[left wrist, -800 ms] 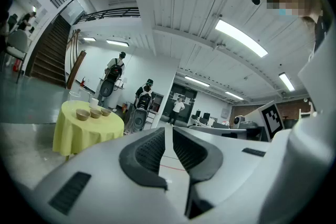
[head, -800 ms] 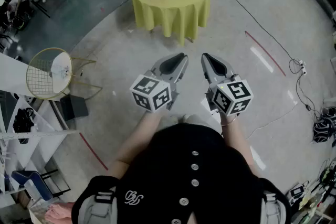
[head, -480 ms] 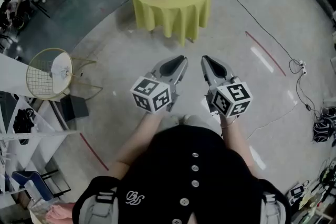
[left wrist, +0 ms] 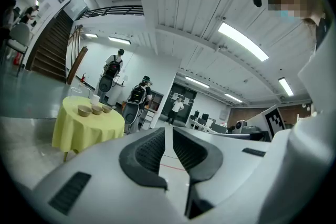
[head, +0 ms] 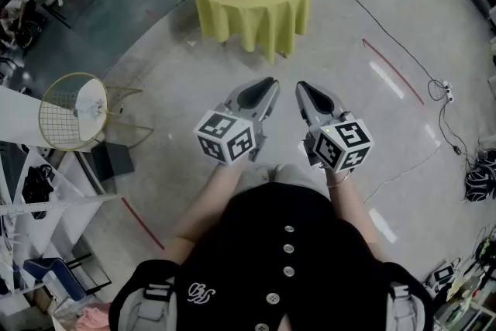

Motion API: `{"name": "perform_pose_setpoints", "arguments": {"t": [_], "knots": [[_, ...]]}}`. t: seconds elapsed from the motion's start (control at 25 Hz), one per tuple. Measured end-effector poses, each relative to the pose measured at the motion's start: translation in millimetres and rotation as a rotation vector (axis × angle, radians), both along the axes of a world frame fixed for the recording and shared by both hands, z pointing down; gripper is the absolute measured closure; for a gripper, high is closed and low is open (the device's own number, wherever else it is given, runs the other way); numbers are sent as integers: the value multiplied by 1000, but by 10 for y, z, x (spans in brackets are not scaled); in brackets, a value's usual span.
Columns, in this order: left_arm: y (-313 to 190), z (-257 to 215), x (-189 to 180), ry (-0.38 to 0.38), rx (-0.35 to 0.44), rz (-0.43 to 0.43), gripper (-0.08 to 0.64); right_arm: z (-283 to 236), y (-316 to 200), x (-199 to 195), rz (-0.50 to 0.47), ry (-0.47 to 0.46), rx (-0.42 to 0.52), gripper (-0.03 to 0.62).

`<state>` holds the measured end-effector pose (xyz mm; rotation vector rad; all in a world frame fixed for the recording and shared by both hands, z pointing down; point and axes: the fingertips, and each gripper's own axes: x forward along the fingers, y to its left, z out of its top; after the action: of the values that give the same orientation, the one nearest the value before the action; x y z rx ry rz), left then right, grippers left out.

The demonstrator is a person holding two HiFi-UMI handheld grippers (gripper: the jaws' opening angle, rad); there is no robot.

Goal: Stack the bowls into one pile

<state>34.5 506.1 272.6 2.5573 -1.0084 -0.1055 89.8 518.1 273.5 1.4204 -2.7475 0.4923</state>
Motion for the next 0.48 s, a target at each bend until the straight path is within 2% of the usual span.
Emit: {"name": "perform_pose_setpoints", "arguments": {"t": [0.28, 0.48], "knots": [[5, 78, -104, 30, -13, 18, 506, 175, 3, -29, 53, -21, -41, 588], [-116, 158, -207, 26, -41, 1, 505, 257, -91, -71, 62, -14, -62, 588]]}}
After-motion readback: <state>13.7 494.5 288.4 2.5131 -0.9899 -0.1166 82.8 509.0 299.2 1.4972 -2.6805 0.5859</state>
